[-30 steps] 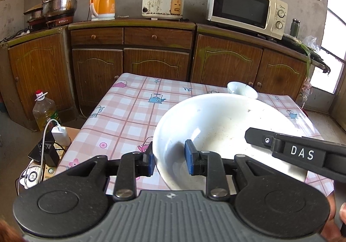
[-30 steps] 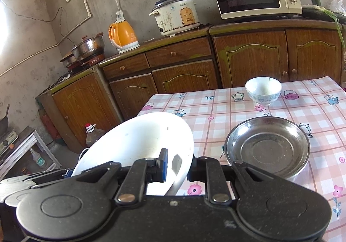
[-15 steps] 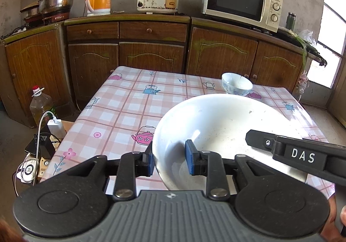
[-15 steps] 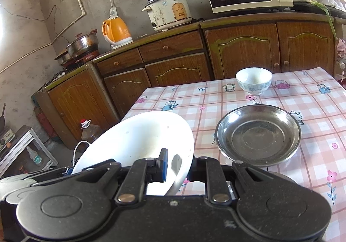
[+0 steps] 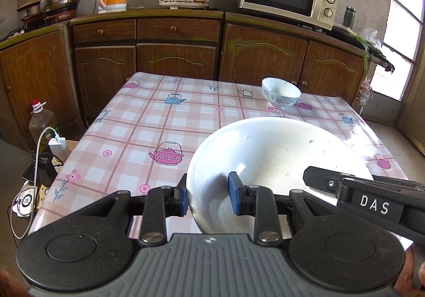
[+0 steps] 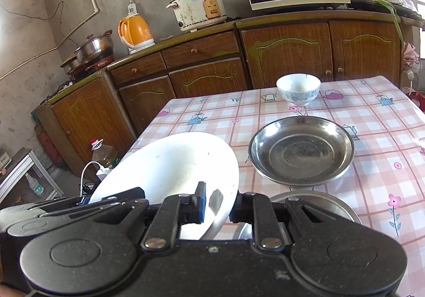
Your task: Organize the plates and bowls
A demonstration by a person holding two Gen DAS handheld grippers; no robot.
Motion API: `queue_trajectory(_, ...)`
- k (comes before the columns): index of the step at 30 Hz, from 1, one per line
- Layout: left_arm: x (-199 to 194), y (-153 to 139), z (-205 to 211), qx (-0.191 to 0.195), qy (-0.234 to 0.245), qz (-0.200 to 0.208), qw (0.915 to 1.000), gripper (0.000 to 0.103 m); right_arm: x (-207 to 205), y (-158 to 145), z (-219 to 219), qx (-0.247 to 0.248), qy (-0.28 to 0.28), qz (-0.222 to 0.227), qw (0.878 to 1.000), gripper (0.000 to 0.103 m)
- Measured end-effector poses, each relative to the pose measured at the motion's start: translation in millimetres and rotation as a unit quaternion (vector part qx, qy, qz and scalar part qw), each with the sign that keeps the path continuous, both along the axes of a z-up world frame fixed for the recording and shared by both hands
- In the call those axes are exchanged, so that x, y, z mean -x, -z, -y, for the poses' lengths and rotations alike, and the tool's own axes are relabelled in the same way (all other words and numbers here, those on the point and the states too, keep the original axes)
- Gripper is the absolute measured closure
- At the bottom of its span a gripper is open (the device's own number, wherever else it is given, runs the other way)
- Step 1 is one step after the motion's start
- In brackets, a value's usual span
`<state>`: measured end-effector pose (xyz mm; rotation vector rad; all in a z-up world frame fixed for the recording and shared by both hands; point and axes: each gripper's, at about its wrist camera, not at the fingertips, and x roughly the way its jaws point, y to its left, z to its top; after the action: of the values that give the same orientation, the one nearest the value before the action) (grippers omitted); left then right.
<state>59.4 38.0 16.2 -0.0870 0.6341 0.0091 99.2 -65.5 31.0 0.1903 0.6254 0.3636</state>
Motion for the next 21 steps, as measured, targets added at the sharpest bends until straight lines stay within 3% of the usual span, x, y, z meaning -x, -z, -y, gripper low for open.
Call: queue_trajectory(21,4.5,10.3,16.5,0.003,0.023,-0.007,0.9997,0.074,15.1,10.5,21.2,0.016,0.011,-0.005,1.000,0.081)
